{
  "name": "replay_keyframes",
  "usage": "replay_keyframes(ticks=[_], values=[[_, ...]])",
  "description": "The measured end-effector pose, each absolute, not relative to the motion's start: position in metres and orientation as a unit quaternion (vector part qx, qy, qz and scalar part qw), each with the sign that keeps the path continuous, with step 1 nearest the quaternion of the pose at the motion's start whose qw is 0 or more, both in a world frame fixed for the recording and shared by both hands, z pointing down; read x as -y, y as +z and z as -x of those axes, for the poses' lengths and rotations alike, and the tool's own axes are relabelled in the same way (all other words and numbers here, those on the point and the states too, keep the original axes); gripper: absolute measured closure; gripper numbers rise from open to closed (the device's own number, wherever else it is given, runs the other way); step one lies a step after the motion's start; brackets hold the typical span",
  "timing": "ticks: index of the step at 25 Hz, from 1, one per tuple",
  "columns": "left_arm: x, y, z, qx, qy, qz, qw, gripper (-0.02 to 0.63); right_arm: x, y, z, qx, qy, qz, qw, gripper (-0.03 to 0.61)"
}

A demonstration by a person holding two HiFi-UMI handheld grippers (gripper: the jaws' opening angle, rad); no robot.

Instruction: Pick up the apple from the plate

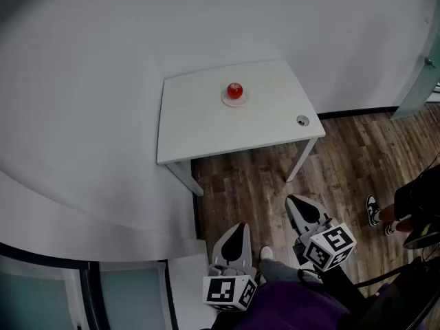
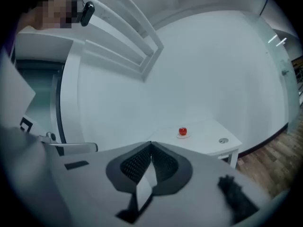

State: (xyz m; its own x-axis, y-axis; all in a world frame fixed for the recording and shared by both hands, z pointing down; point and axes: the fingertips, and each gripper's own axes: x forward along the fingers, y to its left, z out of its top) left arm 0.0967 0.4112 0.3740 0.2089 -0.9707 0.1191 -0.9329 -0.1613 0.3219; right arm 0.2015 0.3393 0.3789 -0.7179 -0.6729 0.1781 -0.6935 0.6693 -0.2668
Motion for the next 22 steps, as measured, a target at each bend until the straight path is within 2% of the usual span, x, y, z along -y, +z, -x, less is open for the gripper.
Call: replay_keyframes(ticks=[11, 22], values=[[-0.344, 0.375, -0.101, 0.641, -0.038, -0.748, 0.167, 0.609, -0.261, 0.375, -0.222, 0.914, 0.152, -0.376, 0.021, 0.568], [-0.27, 0.386, -0.045, 0.662, -0.048, -0.728, 0.173, 0.609, -0.184, 0.387, -0.176, 0.913, 0.155, -0.376, 0.02, 0.568]])
